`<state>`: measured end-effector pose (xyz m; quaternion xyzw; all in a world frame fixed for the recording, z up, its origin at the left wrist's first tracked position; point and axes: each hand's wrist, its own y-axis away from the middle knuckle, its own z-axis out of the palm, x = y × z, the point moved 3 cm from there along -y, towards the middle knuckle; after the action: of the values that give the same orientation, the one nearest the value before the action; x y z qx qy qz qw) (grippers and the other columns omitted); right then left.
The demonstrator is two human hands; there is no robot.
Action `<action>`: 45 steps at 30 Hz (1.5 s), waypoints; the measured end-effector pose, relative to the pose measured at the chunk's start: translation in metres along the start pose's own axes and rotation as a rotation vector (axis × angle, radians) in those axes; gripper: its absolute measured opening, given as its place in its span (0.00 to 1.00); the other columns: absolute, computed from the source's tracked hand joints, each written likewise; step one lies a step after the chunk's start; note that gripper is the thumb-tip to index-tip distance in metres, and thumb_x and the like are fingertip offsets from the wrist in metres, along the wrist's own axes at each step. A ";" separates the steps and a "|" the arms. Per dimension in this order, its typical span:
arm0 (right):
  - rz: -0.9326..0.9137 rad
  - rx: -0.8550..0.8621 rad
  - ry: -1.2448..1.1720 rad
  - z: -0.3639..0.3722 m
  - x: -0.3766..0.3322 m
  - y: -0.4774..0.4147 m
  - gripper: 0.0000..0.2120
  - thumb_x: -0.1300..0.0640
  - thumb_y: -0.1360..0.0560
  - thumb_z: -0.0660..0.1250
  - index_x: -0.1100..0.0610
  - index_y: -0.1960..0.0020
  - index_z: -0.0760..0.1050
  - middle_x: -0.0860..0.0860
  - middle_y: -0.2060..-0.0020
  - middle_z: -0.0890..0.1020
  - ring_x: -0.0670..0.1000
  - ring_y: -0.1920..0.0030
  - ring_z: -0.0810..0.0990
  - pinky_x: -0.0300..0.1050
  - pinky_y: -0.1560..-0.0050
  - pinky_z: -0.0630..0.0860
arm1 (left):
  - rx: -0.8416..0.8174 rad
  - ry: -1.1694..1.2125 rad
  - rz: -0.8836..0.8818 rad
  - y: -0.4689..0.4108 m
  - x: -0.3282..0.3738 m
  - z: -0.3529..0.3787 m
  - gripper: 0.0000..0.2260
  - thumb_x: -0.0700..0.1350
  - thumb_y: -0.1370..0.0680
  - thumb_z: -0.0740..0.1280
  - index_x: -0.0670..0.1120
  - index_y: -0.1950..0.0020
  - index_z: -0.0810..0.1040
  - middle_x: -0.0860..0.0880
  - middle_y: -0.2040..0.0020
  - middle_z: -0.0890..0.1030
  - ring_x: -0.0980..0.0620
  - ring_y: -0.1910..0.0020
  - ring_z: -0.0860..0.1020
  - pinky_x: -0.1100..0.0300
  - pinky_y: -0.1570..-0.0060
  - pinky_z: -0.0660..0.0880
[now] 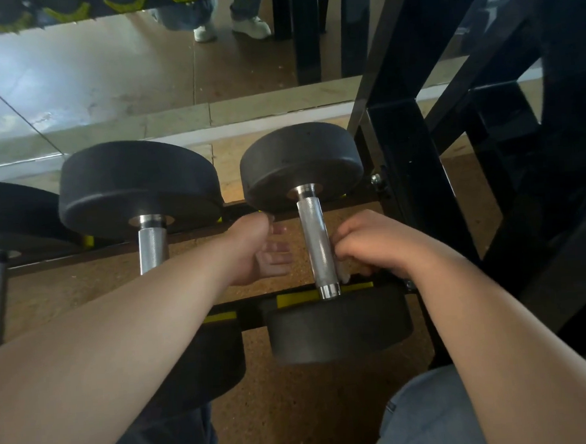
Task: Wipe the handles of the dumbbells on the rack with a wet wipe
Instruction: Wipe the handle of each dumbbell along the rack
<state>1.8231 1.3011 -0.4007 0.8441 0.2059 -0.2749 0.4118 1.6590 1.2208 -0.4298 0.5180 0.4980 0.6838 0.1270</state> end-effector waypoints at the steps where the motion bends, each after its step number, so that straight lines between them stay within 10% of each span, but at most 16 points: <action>1: 0.011 0.000 -0.029 0.000 0.001 0.000 0.07 0.58 0.23 0.69 0.52 0.47 0.83 0.52 0.52 0.83 0.57 0.54 0.84 0.52 0.54 0.83 | -0.023 0.001 -0.009 0.001 0.000 0.002 0.14 0.50 0.15 0.58 0.42 0.40 0.79 0.36 0.40 0.81 0.35 0.42 0.81 0.40 0.45 0.79; 7: -0.054 0.233 -0.292 -0.006 -0.001 -0.001 0.09 0.58 0.22 0.71 0.46 0.45 0.82 0.45 0.51 0.84 0.49 0.51 0.82 0.43 0.60 0.76 | -0.262 -0.070 0.086 0.002 0.000 0.014 0.13 0.48 0.16 0.60 0.45 0.39 0.81 0.41 0.46 0.87 0.42 0.48 0.87 0.46 0.49 0.82; 12: -0.077 0.200 -1.088 -0.010 -0.003 -0.001 0.11 0.64 0.24 0.73 0.57 0.43 0.81 0.57 0.52 0.87 0.53 0.61 0.80 0.39 0.71 0.70 | -0.420 -0.016 0.106 0.007 -0.001 0.017 0.20 0.45 0.20 0.56 0.40 0.32 0.76 0.35 0.39 0.83 0.36 0.39 0.82 0.43 0.41 0.79; 18: -0.009 0.240 -0.430 -0.002 0.002 0.002 0.08 0.48 0.20 0.69 0.44 0.44 0.84 0.45 0.54 0.86 0.50 0.58 0.81 0.42 0.62 0.77 | -0.408 0.003 0.170 0.009 0.005 0.017 0.17 0.42 0.18 0.55 0.41 0.35 0.78 0.37 0.41 0.84 0.39 0.42 0.84 0.45 0.46 0.82; 24: -0.034 -0.004 0.196 0.002 0.001 0.024 0.06 0.50 0.21 0.69 0.48 0.48 0.85 0.46 0.56 0.85 0.44 0.54 0.83 0.45 0.46 0.79 | -0.334 -0.072 0.240 0.013 0.012 0.017 0.25 0.38 0.18 0.58 0.48 0.74 0.78 0.43 0.53 0.82 0.44 0.52 0.84 0.47 0.50 0.81; 31: -0.197 0.490 -0.182 -0.002 -0.021 0.003 0.10 0.53 0.18 0.66 0.48 0.39 0.82 0.42 0.50 0.83 0.39 0.57 0.80 0.32 0.61 0.72 | -0.372 -0.088 0.258 0.016 0.014 0.017 0.11 0.40 0.19 0.60 0.47 0.50 0.82 0.47 0.55 0.85 0.45 0.49 0.83 0.47 0.45 0.80; 38: -0.024 -0.037 0.139 0.002 -0.001 0.020 0.07 0.52 0.23 0.73 0.47 0.46 0.83 0.44 0.53 0.83 0.43 0.51 0.81 0.41 0.52 0.75 | -0.282 -0.117 0.235 0.023 0.016 0.018 0.15 0.38 0.19 0.58 0.48 0.64 0.74 0.41 0.50 0.83 0.41 0.48 0.85 0.48 0.51 0.82; 45: -0.188 0.397 -0.156 -0.006 -0.009 0.023 0.06 0.51 0.23 0.73 0.44 0.47 0.84 0.41 0.53 0.84 0.37 0.52 0.81 0.32 0.55 0.71 | -0.256 -0.230 0.309 0.026 0.019 0.017 0.09 0.41 0.18 0.62 0.46 0.46 0.82 0.45 0.49 0.87 0.45 0.46 0.85 0.50 0.49 0.82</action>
<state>1.8313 1.2921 -0.3787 0.8618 0.1929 -0.4116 0.2251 1.6736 1.2309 -0.3979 0.6423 0.3041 0.6891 0.1414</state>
